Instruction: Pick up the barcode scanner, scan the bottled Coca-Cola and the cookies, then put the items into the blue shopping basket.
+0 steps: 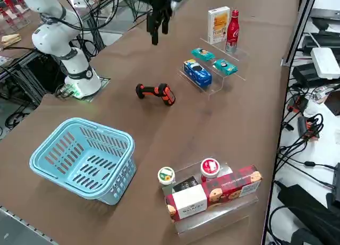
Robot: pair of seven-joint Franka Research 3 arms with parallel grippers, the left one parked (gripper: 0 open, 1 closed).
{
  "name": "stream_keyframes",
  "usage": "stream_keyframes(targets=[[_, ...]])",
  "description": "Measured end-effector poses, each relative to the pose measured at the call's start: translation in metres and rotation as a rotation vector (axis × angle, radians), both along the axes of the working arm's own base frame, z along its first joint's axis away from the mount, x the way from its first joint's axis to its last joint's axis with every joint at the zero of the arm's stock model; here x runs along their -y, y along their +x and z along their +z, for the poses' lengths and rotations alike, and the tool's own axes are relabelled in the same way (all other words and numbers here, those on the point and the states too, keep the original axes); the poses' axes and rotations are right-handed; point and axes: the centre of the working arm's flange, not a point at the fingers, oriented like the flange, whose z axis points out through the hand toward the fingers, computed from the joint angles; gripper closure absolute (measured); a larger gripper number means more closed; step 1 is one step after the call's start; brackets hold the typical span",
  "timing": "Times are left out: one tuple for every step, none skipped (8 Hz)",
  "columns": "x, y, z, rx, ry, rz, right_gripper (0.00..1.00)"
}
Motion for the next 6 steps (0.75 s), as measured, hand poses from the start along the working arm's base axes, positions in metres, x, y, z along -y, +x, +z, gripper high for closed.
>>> stream_keyframes(targets=[[0.002, -0.022, -0.029, 0.019, -0.003, 0.000, 0.00], [0.005, -0.042, -0.055, 0.032, -0.005, -0.001, 0.00], [0.007, -0.059, -0.081, 0.045, -0.005, -0.001, 0.00], [0.009, -0.073, -0.108, 0.067, -0.004, 0.000, 0.00], [0.011, -0.086, -0.138, 0.089, -0.001, 0.001, 0.00], [0.011, -0.095, -0.159, 0.100, 0.002, 0.005, 0.00]])
